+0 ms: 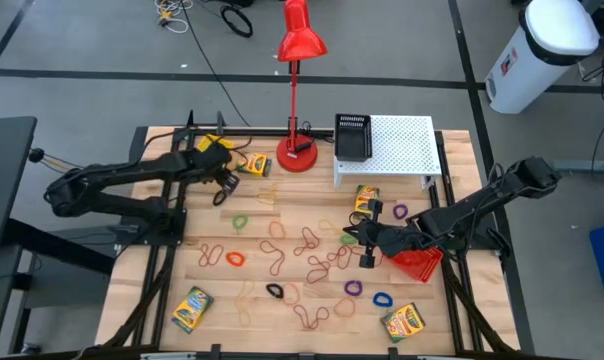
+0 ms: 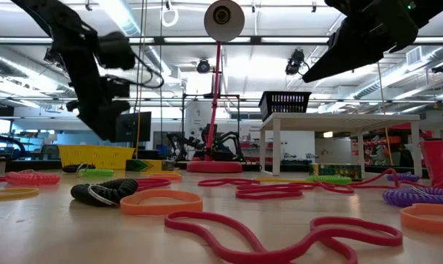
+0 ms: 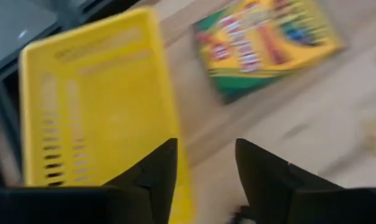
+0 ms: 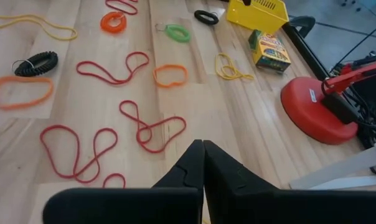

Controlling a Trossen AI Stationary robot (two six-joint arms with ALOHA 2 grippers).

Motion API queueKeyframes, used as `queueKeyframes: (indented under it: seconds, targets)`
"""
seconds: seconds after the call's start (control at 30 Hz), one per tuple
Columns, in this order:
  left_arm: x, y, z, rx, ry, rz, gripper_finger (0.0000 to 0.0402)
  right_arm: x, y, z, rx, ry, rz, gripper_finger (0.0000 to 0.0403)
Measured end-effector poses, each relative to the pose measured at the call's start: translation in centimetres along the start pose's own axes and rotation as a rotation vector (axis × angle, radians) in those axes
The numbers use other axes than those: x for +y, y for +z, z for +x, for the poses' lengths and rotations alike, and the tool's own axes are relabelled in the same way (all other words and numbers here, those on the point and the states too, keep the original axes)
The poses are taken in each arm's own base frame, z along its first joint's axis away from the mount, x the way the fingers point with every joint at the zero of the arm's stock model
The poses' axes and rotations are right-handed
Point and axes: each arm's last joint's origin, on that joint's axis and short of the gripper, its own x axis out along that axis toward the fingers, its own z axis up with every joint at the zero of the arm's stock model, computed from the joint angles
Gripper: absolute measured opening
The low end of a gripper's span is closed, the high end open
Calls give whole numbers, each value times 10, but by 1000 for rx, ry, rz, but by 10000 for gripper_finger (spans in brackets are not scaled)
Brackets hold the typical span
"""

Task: Pick & Place Office Desk Supplies
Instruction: Put the yellow bin onto the shelf

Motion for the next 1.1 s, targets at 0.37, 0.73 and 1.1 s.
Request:
queueKeyframes:
  seconds: [0.37,0.73,1.1]
  targets:
    - [21,10,24,49,-11,-45,191,0,0,0,0,-1,-2,20]
    - [30,9,41,123,-9,-8,121,0,0,0,-1,-1,-3,21]
    - [30,10,41,114,-16,55,64,0,0,0,-1,-2,-11,21]
